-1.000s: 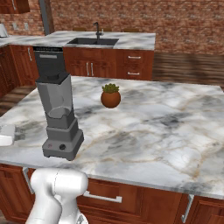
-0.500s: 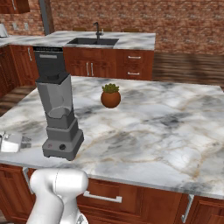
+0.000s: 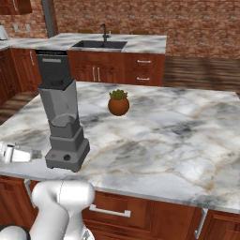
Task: Open the blender lid, put the orange in the blender, close the lid, and start the blender.
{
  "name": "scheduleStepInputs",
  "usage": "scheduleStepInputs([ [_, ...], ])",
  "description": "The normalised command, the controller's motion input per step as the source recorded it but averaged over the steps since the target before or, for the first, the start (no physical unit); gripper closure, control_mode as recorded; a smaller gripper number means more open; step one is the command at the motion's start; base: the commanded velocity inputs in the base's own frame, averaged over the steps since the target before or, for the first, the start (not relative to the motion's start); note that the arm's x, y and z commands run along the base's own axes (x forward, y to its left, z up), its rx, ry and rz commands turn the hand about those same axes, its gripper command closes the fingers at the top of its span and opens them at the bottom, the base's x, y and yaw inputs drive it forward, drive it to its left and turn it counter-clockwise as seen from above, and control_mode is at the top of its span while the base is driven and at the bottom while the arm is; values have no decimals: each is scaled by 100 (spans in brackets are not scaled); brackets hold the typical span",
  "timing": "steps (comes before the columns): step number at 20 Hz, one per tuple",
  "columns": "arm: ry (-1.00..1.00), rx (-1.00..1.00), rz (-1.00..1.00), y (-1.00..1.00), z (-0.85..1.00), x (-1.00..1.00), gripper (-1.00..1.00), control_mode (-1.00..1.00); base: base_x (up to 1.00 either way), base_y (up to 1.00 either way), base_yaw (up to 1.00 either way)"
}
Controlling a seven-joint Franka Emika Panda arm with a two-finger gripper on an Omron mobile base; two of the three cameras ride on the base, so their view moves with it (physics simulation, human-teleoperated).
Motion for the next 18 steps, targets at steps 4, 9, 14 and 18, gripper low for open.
scheduleStepInputs([
  [4, 34, -12, 0, 0, 0, 28, -100, -100, 0, 0, 0],
  [9, 26, -12, 0, 0, -10, 6, -100, -100, 0, 0, 0],
  [14, 9, -4, 0, 0, -27, 0, -100, -100, 0, 0, 0],
  [18, 1, 0, 0, -9, -2, 0, -100, -100, 0, 0, 0],
])
